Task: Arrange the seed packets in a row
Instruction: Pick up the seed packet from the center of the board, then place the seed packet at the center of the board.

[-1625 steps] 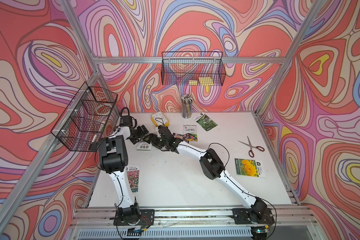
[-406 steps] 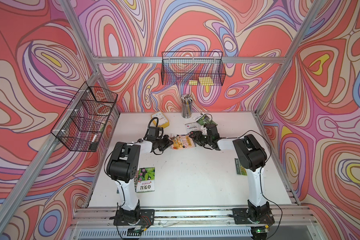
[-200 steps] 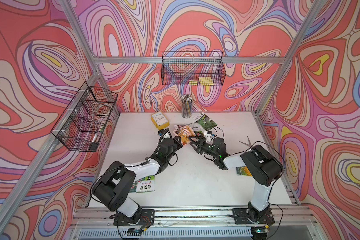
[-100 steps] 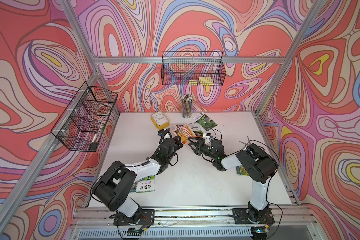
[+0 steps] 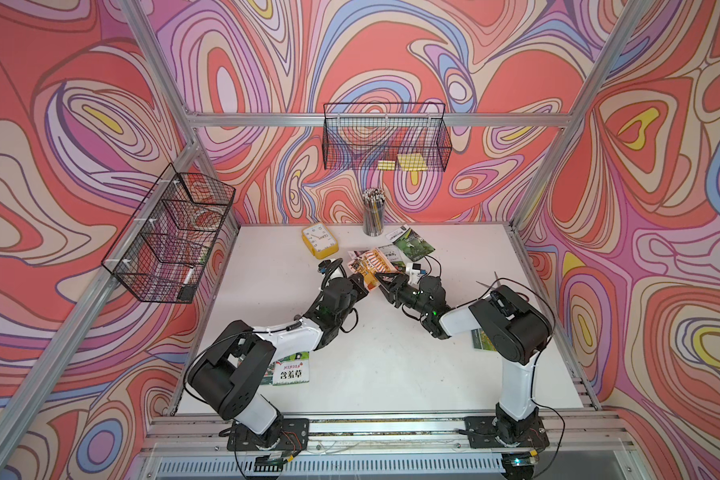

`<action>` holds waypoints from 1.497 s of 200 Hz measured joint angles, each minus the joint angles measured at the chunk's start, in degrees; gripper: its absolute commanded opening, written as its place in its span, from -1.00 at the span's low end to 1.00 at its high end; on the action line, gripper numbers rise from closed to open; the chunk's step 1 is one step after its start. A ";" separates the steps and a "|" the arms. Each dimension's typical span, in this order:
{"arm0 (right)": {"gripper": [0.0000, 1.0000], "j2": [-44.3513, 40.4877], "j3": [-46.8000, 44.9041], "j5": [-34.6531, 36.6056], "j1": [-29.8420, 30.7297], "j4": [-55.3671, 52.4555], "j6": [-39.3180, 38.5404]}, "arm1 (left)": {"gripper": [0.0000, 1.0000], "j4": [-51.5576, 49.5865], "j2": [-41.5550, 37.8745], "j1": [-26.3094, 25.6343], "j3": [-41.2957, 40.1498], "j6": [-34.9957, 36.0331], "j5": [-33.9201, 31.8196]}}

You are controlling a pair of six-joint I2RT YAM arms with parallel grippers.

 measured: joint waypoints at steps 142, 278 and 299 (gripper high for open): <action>-1.00 -9.25 4.20 -14.36 -6.12 -34.95 -30.56 | 0.83 -37.59 -12.33 4.11 10.78 10.45 1.27; -1.00 -7.17 -1.09 -16.20 19.52 -35.50 -28.89 | 0.84 -55.34 -24.26 11.98 10.84 14.88 3.06; -1.00 -4.92 -1.09 -15.32 20.76 -33.64 -26.80 | 0.83 -55.63 -25.57 11.98 10.23 14.88 3.02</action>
